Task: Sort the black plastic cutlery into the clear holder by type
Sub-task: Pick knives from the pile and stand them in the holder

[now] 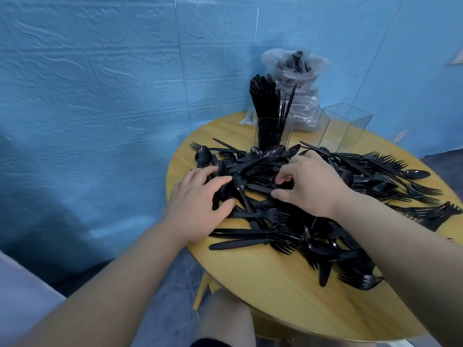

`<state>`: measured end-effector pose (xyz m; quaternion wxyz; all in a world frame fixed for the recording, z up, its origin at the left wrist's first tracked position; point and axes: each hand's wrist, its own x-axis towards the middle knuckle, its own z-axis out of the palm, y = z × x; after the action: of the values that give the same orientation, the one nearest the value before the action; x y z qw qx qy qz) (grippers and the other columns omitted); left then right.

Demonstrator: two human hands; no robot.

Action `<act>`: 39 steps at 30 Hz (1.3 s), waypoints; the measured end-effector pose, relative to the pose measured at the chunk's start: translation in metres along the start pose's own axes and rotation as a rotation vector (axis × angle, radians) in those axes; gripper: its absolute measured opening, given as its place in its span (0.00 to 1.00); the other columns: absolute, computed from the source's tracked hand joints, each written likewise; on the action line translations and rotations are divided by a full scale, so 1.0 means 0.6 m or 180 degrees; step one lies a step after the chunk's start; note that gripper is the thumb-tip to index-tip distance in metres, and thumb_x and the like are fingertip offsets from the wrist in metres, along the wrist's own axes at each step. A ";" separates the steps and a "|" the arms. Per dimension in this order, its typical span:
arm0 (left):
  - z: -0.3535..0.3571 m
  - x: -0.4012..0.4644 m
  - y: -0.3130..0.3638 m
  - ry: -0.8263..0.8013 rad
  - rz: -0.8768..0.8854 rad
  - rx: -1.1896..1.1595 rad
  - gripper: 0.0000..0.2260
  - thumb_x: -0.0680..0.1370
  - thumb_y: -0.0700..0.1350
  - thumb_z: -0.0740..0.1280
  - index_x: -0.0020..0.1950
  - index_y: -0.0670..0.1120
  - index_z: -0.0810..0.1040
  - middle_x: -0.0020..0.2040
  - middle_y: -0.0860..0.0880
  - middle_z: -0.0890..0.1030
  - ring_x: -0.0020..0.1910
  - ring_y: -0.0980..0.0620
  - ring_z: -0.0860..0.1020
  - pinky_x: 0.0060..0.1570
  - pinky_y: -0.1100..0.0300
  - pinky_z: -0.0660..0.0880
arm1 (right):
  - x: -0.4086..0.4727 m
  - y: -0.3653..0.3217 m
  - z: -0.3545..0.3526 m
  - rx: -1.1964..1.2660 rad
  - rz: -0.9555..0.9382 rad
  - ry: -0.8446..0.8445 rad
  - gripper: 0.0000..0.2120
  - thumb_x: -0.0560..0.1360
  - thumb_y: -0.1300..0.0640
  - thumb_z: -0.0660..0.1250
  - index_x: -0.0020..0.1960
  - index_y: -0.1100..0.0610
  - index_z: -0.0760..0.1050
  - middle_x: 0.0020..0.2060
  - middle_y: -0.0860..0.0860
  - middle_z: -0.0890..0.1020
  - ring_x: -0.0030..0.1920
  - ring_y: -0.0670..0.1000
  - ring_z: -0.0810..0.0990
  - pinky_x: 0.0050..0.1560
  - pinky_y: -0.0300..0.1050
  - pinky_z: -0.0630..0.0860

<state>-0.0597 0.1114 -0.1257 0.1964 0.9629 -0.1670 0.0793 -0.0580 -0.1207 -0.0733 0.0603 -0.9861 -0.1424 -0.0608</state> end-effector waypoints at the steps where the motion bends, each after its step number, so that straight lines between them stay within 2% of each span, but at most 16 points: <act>1: 0.000 0.000 0.001 0.0003 0.0006 0.0001 0.23 0.77 0.60 0.60 0.72 0.59 0.66 0.74 0.56 0.61 0.73 0.53 0.55 0.70 0.49 0.57 | 0.000 0.000 0.000 -0.0030 -0.0020 -0.0007 0.14 0.72 0.42 0.68 0.52 0.49 0.79 0.47 0.47 0.76 0.53 0.50 0.65 0.53 0.41 0.65; 4: 0.000 -0.001 0.001 0.0038 -0.0035 -0.0050 0.24 0.77 0.59 0.61 0.72 0.57 0.67 0.74 0.56 0.62 0.73 0.54 0.55 0.71 0.52 0.57 | 0.006 0.006 0.002 -0.0091 -0.0002 0.0093 0.09 0.75 0.47 0.66 0.51 0.51 0.78 0.45 0.47 0.79 0.54 0.52 0.70 0.54 0.45 0.69; 6: 0.000 -0.001 0.002 0.0076 -0.0069 -0.0109 0.23 0.77 0.58 0.62 0.72 0.56 0.67 0.74 0.57 0.62 0.73 0.55 0.56 0.71 0.52 0.58 | 0.008 0.011 0.001 -0.0084 0.0137 0.0216 0.08 0.76 0.50 0.65 0.50 0.52 0.78 0.44 0.48 0.81 0.53 0.52 0.72 0.50 0.45 0.71; 9: 0.000 0.000 0.002 0.0162 -0.0135 -0.0178 0.21 0.78 0.55 0.62 0.71 0.55 0.68 0.73 0.56 0.63 0.73 0.55 0.57 0.70 0.55 0.58 | 0.012 0.017 0.001 -0.0092 0.0310 0.0326 0.06 0.76 0.52 0.65 0.48 0.54 0.76 0.45 0.50 0.80 0.49 0.54 0.75 0.45 0.45 0.72; 11: 0.000 0.000 0.003 0.0229 -0.0179 -0.0234 0.20 0.79 0.52 0.62 0.71 0.54 0.69 0.73 0.56 0.63 0.73 0.55 0.57 0.70 0.57 0.57 | 0.012 0.015 0.004 -0.0082 0.0280 0.0471 0.05 0.75 0.53 0.66 0.47 0.54 0.76 0.45 0.50 0.77 0.50 0.55 0.74 0.47 0.46 0.71; 14: -0.002 0.000 0.003 0.0317 -0.0273 -0.0339 0.19 0.79 0.48 0.63 0.69 0.52 0.70 0.72 0.56 0.64 0.72 0.55 0.58 0.70 0.59 0.55 | 0.012 -0.008 0.005 0.0074 -0.0176 0.0755 0.03 0.74 0.55 0.68 0.47 0.52 0.79 0.42 0.46 0.73 0.50 0.53 0.71 0.48 0.44 0.68; 17: -0.003 0.001 0.000 0.0392 -0.0338 -0.0478 0.18 0.78 0.45 0.64 0.68 0.51 0.72 0.71 0.55 0.66 0.71 0.54 0.61 0.69 0.61 0.56 | 0.018 -0.057 0.003 0.0304 -0.0776 0.0551 0.06 0.75 0.54 0.67 0.50 0.49 0.81 0.43 0.45 0.72 0.49 0.49 0.68 0.49 0.40 0.62; 20: -0.004 0.001 -0.002 0.0448 -0.0391 -0.0588 0.18 0.77 0.43 0.65 0.67 0.50 0.73 0.70 0.55 0.67 0.69 0.54 0.63 0.66 0.63 0.57 | 0.036 -0.097 0.015 0.0210 -0.1095 0.0268 0.08 0.75 0.48 0.66 0.51 0.48 0.82 0.46 0.50 0.74 0.49 0.52 0.69 0.48 0.38 0.58; 23: -0.004 0.001 -0.003 0.0454 -0.0412 -0.0660 0.17 0.77 0.42 0.66 0.66 0.50 0.74 0.70 0.55 0.67 0.69 0.54 0.64 0.67 0.62 0.59 | 0.046 -0.099 0.029 -0.0003 -0.0871 0.0014 0.14 0.74 0.40 0.65 0.50 0.47 0.81 0.46 0.48 0.72 0.52 0.52 0.67 0.51 0.38 0.60; 28: -0.005 0.003 -0.005 0.0434 -0.0470 -0.0627 0.18 0.77 0.46 0.66 0.67 0.52 0.73 0.70 0.57 0.66 0.69 0.56 0.63 0.66 0.63 0.59 | 0.045 -0.090 0.028 -0.0012 -0.0571 0.0073 0.18 0.74 0.38 0.63 0.43 0.51 0.82 0.43 0.49 0.74 0.48 0.50 0.66 0.45 0.35 0.54; 30: -0.005 0.004 -0.006 0.0423 -0.0485 -0.0651 0.19 0.76 0.47 0.67 0.67 0.52 0.73 0.70 0.56 0.66 0.69 0.56 0.65 0.66 0.62 0.61 | 0.046 -0.101 0.031 -0.0071 -0.0508 0.0005 0.21 0.72 0.35 0.63 0.42 0.52 0.81 0.42 0.49 0.73 0.48 0.50 0.64 0.46 0.37 0.56; 32: -0.006 0.004 -0.005 0.0401 -0.0478 -0.0685 0.19 0.76 0.47 0.68 0.67 0.51 0.73 0.70 0.56 0.66 0.68 0.56 0.66 0.66 0.61 0.62 | 0.051 -0.109 0.038 -0.0144 -0.0455 0.0017 0.22 0.72 0.36 0.63 0.42 0.53 0.82 0.40 0.49 0.73 0.47 0.51 0.64 0.48 0.38 0.60; 36: -0.008 0.003 -0.004 0.0361 -0.0425 -0.0633 0.19 0.76 0.48 0.67 0.67 0.51 0.72 0.70 0.57 0.66 0.67 0.56 0.67 0.64 0.61 0.64 | 0.056 -0.109 0.041 -0.0143 -0.0395 0.0077 0.20 0.74 0.41 0.62 0.39 0.55 0.82 0.36 0.50 0.78 0.41 0.50 0.67 0.53 0.38 0.60; 37: -0.008 0.003 -0.004 0.0353 -0.0422 -0.0617 0.19 0.76 0.49 0.67 0.67 0.52 0.72 0.70 0.57 0.66 0.67 0.57 0.67 0.63 0.62 0.64 | 0.057 -0.108 0.039 -0.0125 -0.0382 0.0077 0.19 0.74 0.41 0.62 0.38 0.55 0.81 0.37 0.50 0.79 0.41 0.50 0.67 0.55 0.39 0.62; 39: -0.008 0.002 -0.004 0.0332 -0.0420 -0.0605 0.20 0.76 0.49 0.67 0.68 0.52 0.72 0.70 0.57 0.66 0.67 0.57 0.68 0.62 0.61 0.65 | 0.056 -0.106 0.038 -0.0064 -0.0268 0.0088 0.19 0.72 0.39 0.63 0.39 0.54 0.80 0.38 0.49 0.76 0.45 0.51 0.66 0.53 0.40 0.64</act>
<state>-0.0578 0.1150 -0.1221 0.3001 0.9434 -0.0996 0.1000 -0.0423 -0.0477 -0.0845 0.0498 -0.9789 -0.1823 -0.0783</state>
